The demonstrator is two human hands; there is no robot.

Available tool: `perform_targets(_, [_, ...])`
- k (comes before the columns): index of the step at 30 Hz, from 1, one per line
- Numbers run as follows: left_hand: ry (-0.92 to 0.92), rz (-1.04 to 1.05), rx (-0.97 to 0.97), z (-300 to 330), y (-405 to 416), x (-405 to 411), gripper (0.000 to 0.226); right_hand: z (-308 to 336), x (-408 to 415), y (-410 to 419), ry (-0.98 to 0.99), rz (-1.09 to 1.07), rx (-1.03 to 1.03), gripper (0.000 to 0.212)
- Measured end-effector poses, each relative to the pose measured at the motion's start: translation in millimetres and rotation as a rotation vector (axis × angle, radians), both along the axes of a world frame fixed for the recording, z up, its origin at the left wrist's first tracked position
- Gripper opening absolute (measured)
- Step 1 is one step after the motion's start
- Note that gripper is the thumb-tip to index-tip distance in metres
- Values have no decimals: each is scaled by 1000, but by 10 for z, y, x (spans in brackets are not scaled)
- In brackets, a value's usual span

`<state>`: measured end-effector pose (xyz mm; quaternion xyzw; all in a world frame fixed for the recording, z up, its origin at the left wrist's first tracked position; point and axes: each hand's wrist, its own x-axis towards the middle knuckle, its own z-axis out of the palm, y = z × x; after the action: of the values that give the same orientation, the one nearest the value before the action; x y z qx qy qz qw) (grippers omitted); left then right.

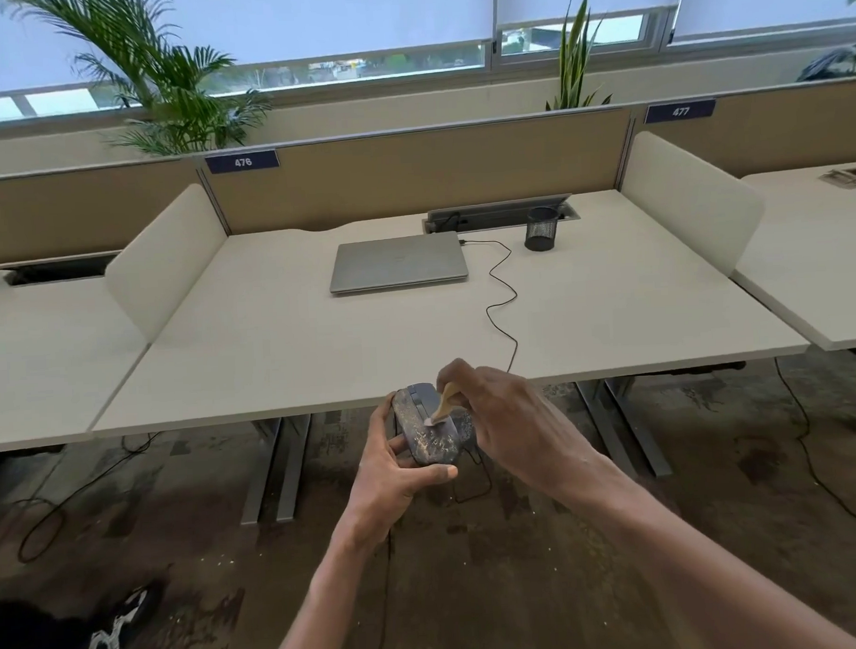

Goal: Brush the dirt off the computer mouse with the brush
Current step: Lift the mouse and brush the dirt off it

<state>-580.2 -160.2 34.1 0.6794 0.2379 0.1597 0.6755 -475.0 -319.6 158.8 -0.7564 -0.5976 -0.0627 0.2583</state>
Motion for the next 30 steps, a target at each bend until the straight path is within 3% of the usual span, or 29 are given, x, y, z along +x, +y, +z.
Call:
perform_targets(24, [-35,41,-37,55,9,-22,123,-123,184,-167,141,-92,113,31])
perform_targets(30, [-34,39,-53,38,9,17,134,-164,188,-141,243,-94,201,30])
